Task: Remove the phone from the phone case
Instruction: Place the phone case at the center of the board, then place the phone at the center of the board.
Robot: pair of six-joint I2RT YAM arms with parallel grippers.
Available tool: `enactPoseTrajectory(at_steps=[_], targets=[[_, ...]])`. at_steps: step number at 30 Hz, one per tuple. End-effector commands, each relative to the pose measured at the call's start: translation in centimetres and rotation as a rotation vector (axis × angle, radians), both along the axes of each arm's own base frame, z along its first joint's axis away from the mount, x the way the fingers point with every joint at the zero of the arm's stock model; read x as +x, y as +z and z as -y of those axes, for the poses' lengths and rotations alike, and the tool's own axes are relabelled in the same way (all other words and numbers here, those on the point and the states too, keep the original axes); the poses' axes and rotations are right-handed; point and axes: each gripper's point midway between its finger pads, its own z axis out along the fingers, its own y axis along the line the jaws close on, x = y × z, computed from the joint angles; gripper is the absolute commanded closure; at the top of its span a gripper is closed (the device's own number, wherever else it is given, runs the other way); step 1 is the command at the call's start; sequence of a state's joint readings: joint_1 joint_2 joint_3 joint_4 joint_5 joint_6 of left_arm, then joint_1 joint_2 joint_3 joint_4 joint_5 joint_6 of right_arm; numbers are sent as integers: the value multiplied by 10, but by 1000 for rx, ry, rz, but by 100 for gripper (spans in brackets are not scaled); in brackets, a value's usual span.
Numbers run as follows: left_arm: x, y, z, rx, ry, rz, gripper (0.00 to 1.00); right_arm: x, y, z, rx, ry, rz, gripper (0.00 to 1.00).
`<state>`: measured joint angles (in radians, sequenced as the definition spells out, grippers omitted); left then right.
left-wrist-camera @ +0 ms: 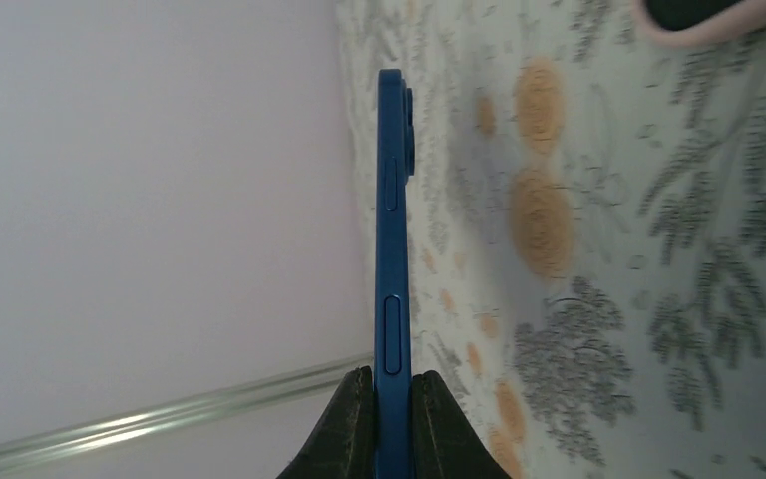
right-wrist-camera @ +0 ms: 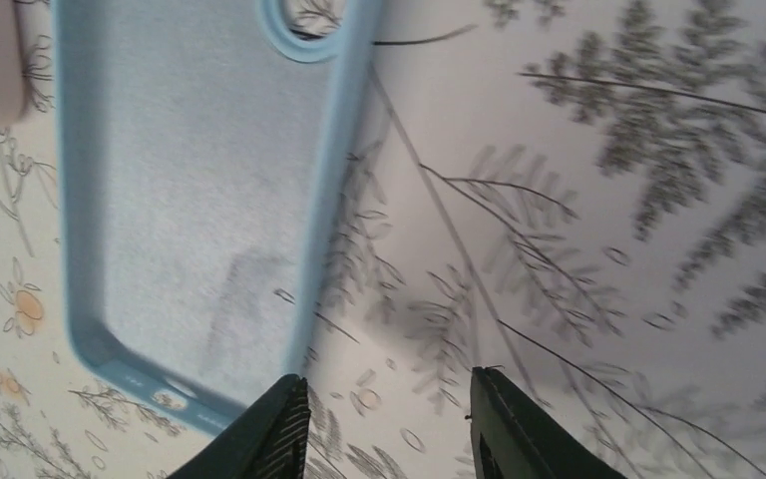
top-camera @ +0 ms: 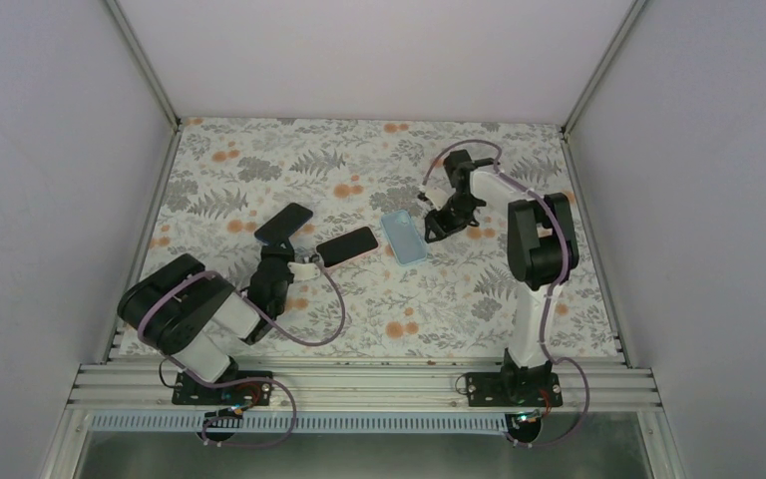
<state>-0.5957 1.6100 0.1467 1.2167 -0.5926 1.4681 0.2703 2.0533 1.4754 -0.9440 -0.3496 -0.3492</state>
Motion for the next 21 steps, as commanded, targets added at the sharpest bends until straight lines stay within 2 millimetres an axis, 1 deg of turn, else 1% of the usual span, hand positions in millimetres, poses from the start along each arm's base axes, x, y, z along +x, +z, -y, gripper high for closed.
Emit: enactPoseTrajectory(at_steps=[1,3,5,7,9,10,11,12,13,14,15,17,19,20,21], targets=[[-5,-15,5,-33,-31,-98,92,9,27,19,-29,1,48,55],[-9,-22,8,-39,-47,-148,89,13,40,24,-32,4,71,51],[-15,-32,10,-35,-67,-213,89,15,54,26,-34,12,93,50],[-17,-38,11,-37,-72,-257,89,19,69,27,-35,17,119,49],[-21,-45,11,-36,-71,-302,89,21,82,28,-35,25,133,46],[-23,-48,12,-39,-77,-333,86,22,88,28,-34,32,141,44],[-28,-54,13,-40,-80,-385,79,22,95,27,-30,43,148,41],[-32,-56,17,-58,-90,-428,69,23,101,27,-28,53,157,36],[-38,-58,20,-73,-104,-489,57,20,106,27,-29,72,160,31],[-46,-60,24,-92,-121,-546,43,18,110,28,-31,92,165,26],[-51,-56,28,-115,-140,-583,30,17,115,30,-37,107,176,23],[-60,-48,34,-148,-165,-641,12,13,123,34,-56,142,196,18],[-69,-38,35,-170,-159,-707,1,11,133,35,-73,178,226,15],[-71,-32,39,-195,-166,-729,0,10,140,36,-85,200,252,13],[-79,-28,38,-204,-156,-787,0,8,146,34,-96,231,279,11]])
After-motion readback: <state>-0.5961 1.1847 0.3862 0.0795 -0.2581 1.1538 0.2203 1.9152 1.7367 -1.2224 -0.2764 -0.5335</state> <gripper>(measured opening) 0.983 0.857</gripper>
